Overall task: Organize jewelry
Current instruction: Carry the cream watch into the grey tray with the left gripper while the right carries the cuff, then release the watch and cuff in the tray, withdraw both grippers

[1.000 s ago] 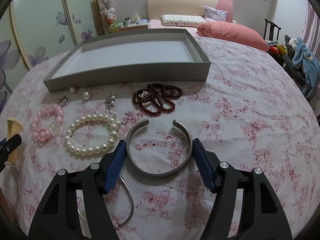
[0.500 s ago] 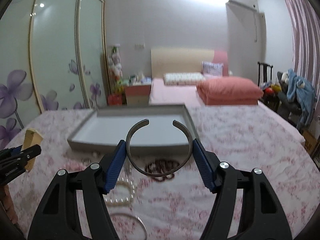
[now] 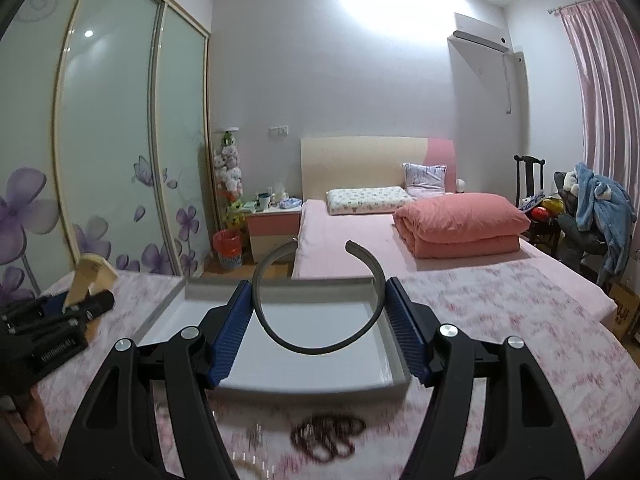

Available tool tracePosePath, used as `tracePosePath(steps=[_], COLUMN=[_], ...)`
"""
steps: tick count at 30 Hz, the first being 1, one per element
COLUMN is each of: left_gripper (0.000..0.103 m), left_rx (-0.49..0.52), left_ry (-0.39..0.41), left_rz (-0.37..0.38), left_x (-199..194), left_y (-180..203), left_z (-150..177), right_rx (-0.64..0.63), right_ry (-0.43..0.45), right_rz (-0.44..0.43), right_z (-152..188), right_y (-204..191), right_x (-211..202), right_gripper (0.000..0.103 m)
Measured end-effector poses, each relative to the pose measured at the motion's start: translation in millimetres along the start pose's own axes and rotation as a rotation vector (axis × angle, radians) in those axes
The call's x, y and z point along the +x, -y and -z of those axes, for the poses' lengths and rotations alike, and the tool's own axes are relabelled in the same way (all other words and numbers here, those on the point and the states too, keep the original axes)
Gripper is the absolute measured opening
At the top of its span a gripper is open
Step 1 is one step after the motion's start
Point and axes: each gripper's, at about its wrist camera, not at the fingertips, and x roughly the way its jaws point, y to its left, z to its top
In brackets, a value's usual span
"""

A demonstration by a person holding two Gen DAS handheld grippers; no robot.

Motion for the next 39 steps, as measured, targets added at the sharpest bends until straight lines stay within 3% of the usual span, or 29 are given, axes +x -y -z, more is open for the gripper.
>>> tracePosePath(steps=[6,17,23,27,34,39], left_gripper=[0.041,0.042,0.045,0.054,0.056,0.056], left_rx=[0.015,-0.055,-0.057,-0.079,-0.116,-0.107], left_ry=[-0.070,-0.300,-0.375,-0.374,-0.276,-0.240], left_rz=[0.023,0.081,0.093,0.102,0.109,0.101], left_x=[56,139,156,154,103,49], left_y=[15,13,11,6,-19,-37], left_z=[-9,7,10,5,-14,-2], right_rx=[0.005,-0.004,-0.014,-0.026,0.005,0.007], right_ry=[-0.021,-0.413,-0.522,-0.503,-0.386,-0.317], right_rz=[-0.002,-0.052,-0.040,-0.033,-0.074,-0.119], right_z=[-11,31,43,39,7,-1], right_y=[0,1,-5,-5,5,5], right_x=[45,146,163,152,105,47], right_gripper=[0.067,0.067,0.067,0.082,0.082,0.082])
